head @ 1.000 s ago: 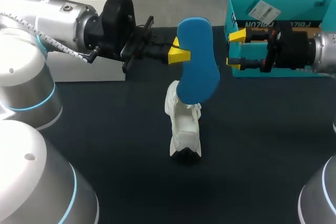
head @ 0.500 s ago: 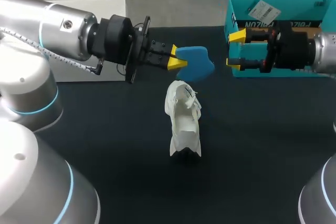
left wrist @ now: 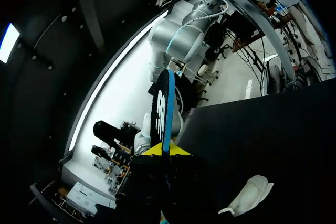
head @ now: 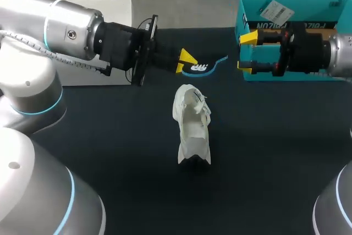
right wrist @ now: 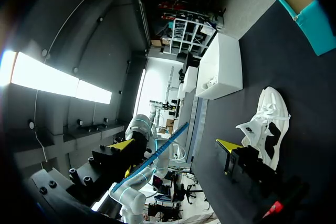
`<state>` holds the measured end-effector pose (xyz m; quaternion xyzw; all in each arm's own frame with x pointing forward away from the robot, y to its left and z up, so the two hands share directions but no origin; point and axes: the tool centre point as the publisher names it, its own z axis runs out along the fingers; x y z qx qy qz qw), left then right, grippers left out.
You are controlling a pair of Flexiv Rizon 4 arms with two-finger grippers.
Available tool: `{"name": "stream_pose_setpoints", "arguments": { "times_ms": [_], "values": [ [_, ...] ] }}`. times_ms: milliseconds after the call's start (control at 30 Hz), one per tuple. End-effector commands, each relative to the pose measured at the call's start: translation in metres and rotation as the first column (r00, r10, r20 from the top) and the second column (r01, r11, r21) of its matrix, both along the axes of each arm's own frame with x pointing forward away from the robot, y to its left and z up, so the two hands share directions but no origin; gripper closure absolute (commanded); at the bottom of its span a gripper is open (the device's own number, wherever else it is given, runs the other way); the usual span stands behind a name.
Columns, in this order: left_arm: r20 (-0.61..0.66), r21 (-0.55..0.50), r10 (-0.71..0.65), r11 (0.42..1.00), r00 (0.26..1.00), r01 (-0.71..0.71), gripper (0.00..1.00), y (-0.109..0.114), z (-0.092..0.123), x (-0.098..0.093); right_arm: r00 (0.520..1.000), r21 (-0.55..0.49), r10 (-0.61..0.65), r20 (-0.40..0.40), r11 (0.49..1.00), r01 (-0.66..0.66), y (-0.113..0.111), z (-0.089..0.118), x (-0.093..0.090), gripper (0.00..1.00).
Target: Take the shoe out of the shoebox, open the shoe tongue, remove and reinsert the insole, then place the shoe into the shoebox
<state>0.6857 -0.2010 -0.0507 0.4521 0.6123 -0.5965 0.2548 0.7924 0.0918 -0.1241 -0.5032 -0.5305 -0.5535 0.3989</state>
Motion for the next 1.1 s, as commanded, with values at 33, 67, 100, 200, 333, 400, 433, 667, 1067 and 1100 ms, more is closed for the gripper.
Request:
{"name": "stream_pose_setpoints", "arguments": {
  "times_ms": [33, 67, 100, 200, 333, 400, 433, 667, 1067, 1100],
  "values": [
    [0.175, -0.025, -0.013, 1.000, 0.985, 0.018, 1.00, 0.000, 0.000, -0.001, 1.000, -0.001, -0.002, -0.001, 1.000, 0.002, 0.001, 0.000, 0.000, 0.00],
    [0.175, -0.025, -0.013, 1.000, 0.985, 0.018, 1.00, 0.000, 0.000, -0.001, 1.000, -0.001, -0.002, -0.001, 1.000, 0.002, 0.001, 0.000, 0.000, 0.00],
    [0.175, -0.025, -0.013, 1.000, 0.985, 0.018, 1.00, 0.000, 0.000, -0.001, 1.000, -0.001, -0.002, -0.001, 1.000, 0.002, 0.001, 0.000, 0.000, 0.00],
    [0.238, -0.013, -0.009, 1.000, 0.971, 0.012, 1.00, -0.001, -0.004, 0.000, 1.000, -0.001, -0.002, -0.001, 1.000, 0.002, 0.001, 0.000, 0.000, 0.00],
    [0.348, 0.028, 0.022, 0.999, 0.937, -0.034, 1.00, -0.003, -0.024, 0.007, 1.000, -0.001, -0.002, -0.001, 1.000, 0.002, 0.001, 0.000, 0.000, 0.00],
    [0.410, 0.049, 0.031, 0.997, 0.912, -0.056, 1.00, -0.004, -0.035, 0.011, 1.000, -0.001, -0.002, -0.001, 1.000, 0.002, 0.001, 0.000, 0.000, 0.00],
    [0.455, 0.063, 0.033, 0.996, 0.890, -0.069, 1.00, -0.004, -0.042, 0.014, 1.000, -0.001, -0.002, -0.001, 1.000, 0.002, 0.001, 0.000, 0.000, 0.00],
    [0.550, 0.043, 0.090, 0.990, 0.830, -0.136, 1.00, -0.011, -0.070, 0.028, 1.000, -0.001, -0.002, -0.001, 1.000, 0.002, 0.001, 0.000, 0.000, 0.00],
    [0.619, 0.036, 0.089, 0.989, 0.781, -0.141, 1.00, -0.026, -0.091, 0.034, 1.000, -0.004, 0.018, -0.011, 1.000, -0.018, 0.008, -0.003, 0.006, 0.00],
    [0.618, 0.031, 0.093, 0.989, 0.781, -0.142, 1.00, -0.027, -0.091, 0.034, 1.000, -0.009, 0.024, -0.014, 1.000, -0.024, 0.009, -0.003, 0.008, 0.00]
  ]
}}
